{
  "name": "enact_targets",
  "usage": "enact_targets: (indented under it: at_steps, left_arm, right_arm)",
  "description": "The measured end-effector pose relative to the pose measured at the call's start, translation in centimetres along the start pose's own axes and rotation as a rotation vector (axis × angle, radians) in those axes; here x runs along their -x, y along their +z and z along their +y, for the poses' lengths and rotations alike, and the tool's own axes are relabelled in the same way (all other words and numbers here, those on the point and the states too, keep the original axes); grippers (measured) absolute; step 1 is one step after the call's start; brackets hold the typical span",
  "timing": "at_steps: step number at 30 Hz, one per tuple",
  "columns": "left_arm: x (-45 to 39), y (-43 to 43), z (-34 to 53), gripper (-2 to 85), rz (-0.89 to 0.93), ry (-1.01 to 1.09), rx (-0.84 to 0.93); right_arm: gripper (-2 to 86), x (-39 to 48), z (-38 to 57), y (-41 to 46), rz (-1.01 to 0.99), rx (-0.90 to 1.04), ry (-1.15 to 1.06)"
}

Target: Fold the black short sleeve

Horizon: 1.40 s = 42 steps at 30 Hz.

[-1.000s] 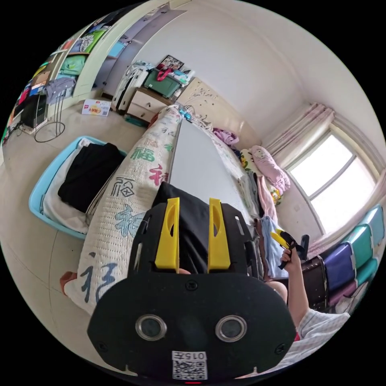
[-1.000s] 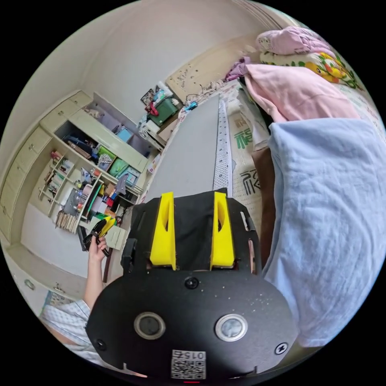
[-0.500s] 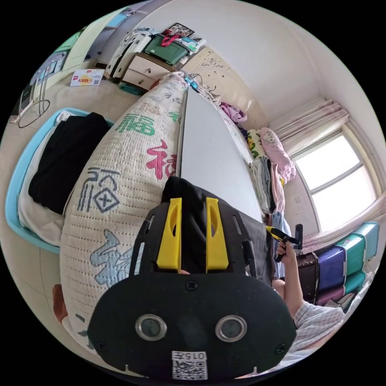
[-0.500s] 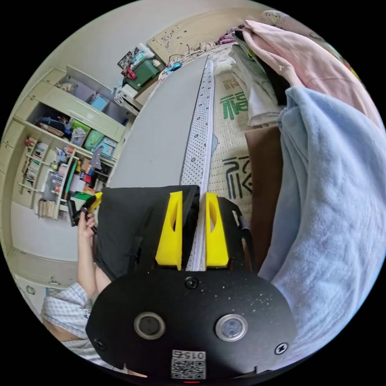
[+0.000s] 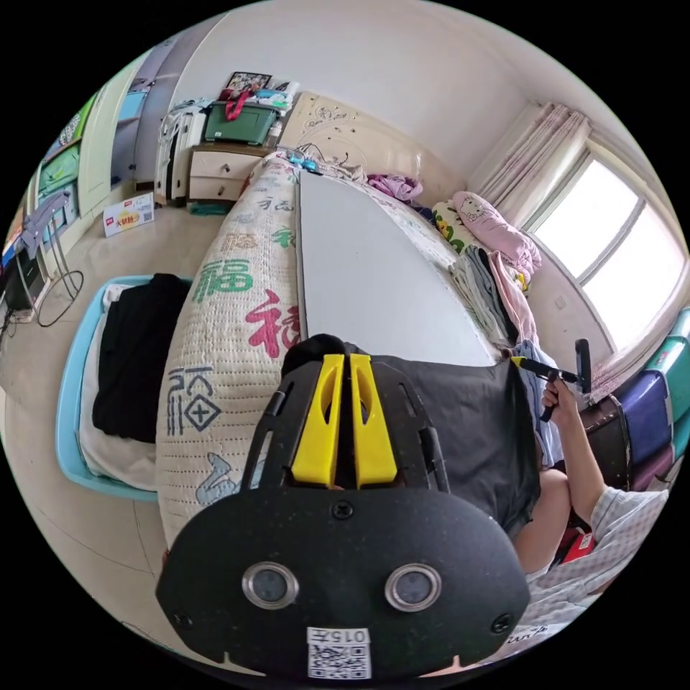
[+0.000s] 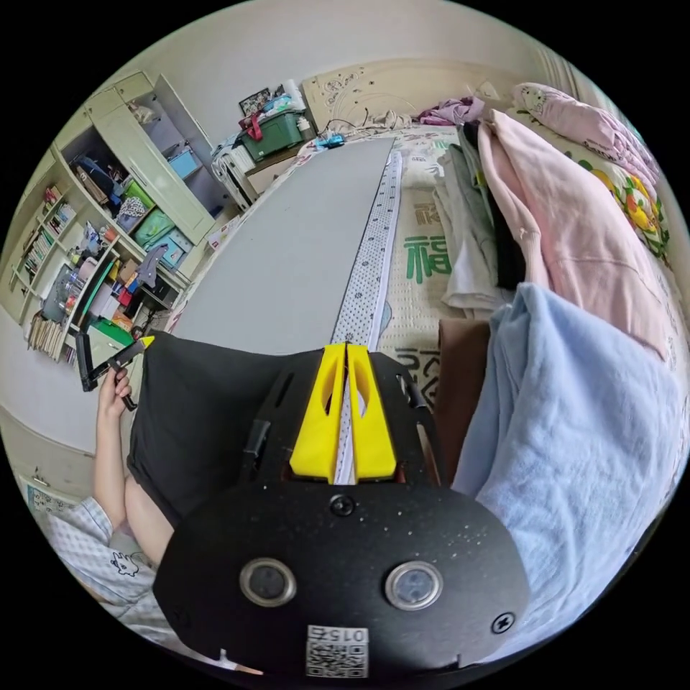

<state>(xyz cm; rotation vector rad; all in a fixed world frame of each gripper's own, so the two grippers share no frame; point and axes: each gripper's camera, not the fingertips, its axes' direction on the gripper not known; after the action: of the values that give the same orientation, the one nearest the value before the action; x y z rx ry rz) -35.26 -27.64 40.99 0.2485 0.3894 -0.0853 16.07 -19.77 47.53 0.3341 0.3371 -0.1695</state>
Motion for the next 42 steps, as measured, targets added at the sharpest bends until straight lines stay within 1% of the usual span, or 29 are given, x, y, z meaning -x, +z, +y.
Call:
enact_targets:
  at_steps: [4, 7, 10, 12, 13, 14, 15, 17, 18, 20, 23, 25, 27, 29, 31, 33, 35, 38, 42]
  left_arm:
    - [0.6, -1.9, 1.1, -0.1, -0.001, -0.006, -0.069]
    - [0.9, -2.3, 1.2, 0.1, -0.001, -0.002, -0.094]
    - [0.9, -2.0, 1.1, 0.7, -0.005, -0.013, -0.094]
    - [1.0, -1.7, 1.0, 1.6, -0.016, -0.028, -0.080]
    - [1.3, -1.5, 0.9, 2.4, -0.023, -0.048, -0.062]
    - [1.8, -1.4, 1.0, 3.7, -0.032, -0.071, -0.056]
    - [2.0, -1.4, 1.1, 4.4, -0.033, -0.082, -0.058]
    - [3.3, -1.4, 1.4, 6.4, -0.008, -0.139, -0.058]
    - [3.6, -1.4, 1.4, 6.6, 0.002, -0.153, -0.059]
    - [4.7, -1.4, 1.8, 7.1, 0.030, -0.211, -0.074]
    - [5.3, -0.8, 2.1, 7.3, 0.049, -0.234, -0.060]
    - [5.3, -0.2, 2.0, 7.2, 0.040, -0.229, -0.040]
    - [5.1, 0.5, 1.9, 7.2, 0.020, -0.214, -0.012]
    - [5.0, 1.3, 1.4, 7.1, -0.009, -0.207, 0.029]
    - [5.0, 1.7, 1.0, 6.7, -0.017, -0.194, 0.041]
    - [5.1, 2.0, 0.7, 5.6, -0.023, -0.181, 0.047]
    - [5.6, 2.2, 0.4, 2.4, -0.002, -0.178, 0.043]
    - [6.0, 2.0, 0.1, 0.7, 0.011, -0.189, 0.003]
    - [6.1, 2.2, -0.5, 0.2, -0.002, -0.200, -0.009]
  right_arm:
    - [-0.4, 0.1, -2.7, 2.6, -0.017, 0.018, 0.019]
    - [-0.4, 1.4, -4.2, 4.5, 0.047, 0.001, 0.010]
    - [-0.2, 3.4, -4.8, 6.7, 0.104, 0.034, 0.001]
    - [0.3, 6.0, -3.3, 6.3, 0.165, -0.027, -0.046]
    - [0.7, 9.1, -1.1, 5.0, 0.185, -0.116, -0.139]
    - [1.2, 12.8, 1.7, 3.8, 0.162, -0.175, -0.269]
    - [1.4, 14.8, 3.2, 3.4, 0.140, -0.188, -0.345]
    - [3.3, 22.9, 10.0, 2.6, 0.028, -0.181, -0.619]
    - [4.2, 24.8, 11.8, 2.7, 0.008, -0.177, -0.676]
    - [6.6, 31.7, 18.4, 4.2, -0.009, -0.148, -0.861]
    - [8.5, 37.0, 24.5, 7.4, -0.055, -0.093, -1.005]
    - [9.2, 38.2, 26.5, 9.7, -0.104, -0.030, -1.017]
    - [9.5, 38.6, 27.5, 11.8, -0.221, 0.087, -1.008]
    - [8.6, 39.1, 28.5, 14.0, -0.365, 0.295, -1.056]
    - [6.4, 39.2, 29.1, 14.8, -0.394, 0.342, -1.073]
    - [3.1, 39.1, 30.3, 15.1, -0.356, 0.324, -1.098]
    - [0.8, 39.5, 32.8, 14.4, -0.288, 0.269, -1.179]
    - [0.2, 40.7, 36.6, 13.5, -0.159, 0.201, -1.317]
    - [0.3, 41.5, 40.0, 14.5, -0.091, 0.174, -1.370]
